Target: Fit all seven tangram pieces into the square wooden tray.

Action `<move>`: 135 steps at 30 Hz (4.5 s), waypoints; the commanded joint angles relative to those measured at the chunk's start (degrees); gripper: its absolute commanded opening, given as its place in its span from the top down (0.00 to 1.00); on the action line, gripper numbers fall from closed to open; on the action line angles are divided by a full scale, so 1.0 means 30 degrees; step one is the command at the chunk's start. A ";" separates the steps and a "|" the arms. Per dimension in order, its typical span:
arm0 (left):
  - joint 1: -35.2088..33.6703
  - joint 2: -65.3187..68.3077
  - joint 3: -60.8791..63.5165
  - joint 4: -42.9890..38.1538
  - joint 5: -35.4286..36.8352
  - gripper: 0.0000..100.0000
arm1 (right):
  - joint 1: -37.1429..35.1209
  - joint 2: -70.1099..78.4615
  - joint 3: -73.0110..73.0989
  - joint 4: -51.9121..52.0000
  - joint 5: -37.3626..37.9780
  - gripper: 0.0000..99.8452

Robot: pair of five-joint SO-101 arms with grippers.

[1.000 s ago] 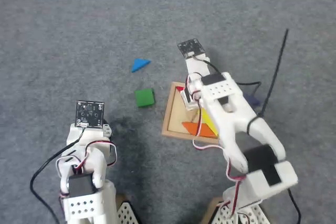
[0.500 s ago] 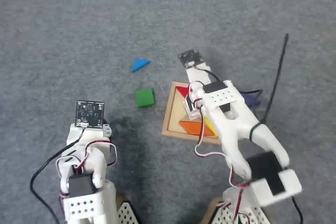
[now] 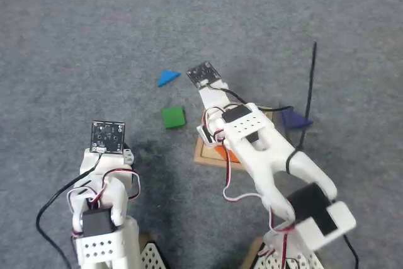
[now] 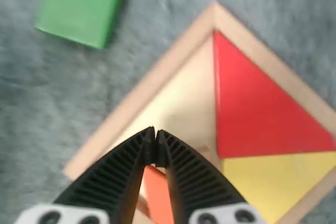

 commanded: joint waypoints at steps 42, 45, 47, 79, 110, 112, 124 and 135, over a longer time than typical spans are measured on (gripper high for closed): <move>-0.9407 -0.0381 -0.0161 -0.1524 -0.0088 0.98 | -0.1128 -0.4996 0.0586 -0.0366 -0.1377 0.99; -1.0022 -0.0381 -0.0161 -0.1465 -0.0088 0.98 | -0.1128 -0.4821 0.0498 -0.1597 -0.1143 0.99; -0.9934 -0.0352 -0.0161 -0.1407 -0.0059 0.98 | -0.1158 -0.4059 -0.0615 -0.1509 -0.0791 0.97; -0.8469 -0.0322 -0.0161 -0.0440 -0.0088 0.98 | -0.4147 1.1883 -1.7055 0.4000 -0.5802 0.78; -0.8469 -0.0322 -0.0161 -0.0440 -0.0088 0.98 | -0.2945 0.9509 -1.7055 0.8220 -0.5245 0.96; -0.8440 -0.0322 -0.0161 -0.0440 -0.0088 0.98 | -0.2300 0.8864 -1.7055 0.8747 -0.5099 0.96; -0.8440 -0.0293 -0.0161 -0.0440 -0.0088 0.98 | -0.4234 0.9158 -1.9311 0.5026 -0.4015 0.78; -0.8440 -0.0264 -0.0161 -0.0440 -0.0088 0.98 | -0.5319 1.6015 -2.7282 0.6227 -0.7912 0.76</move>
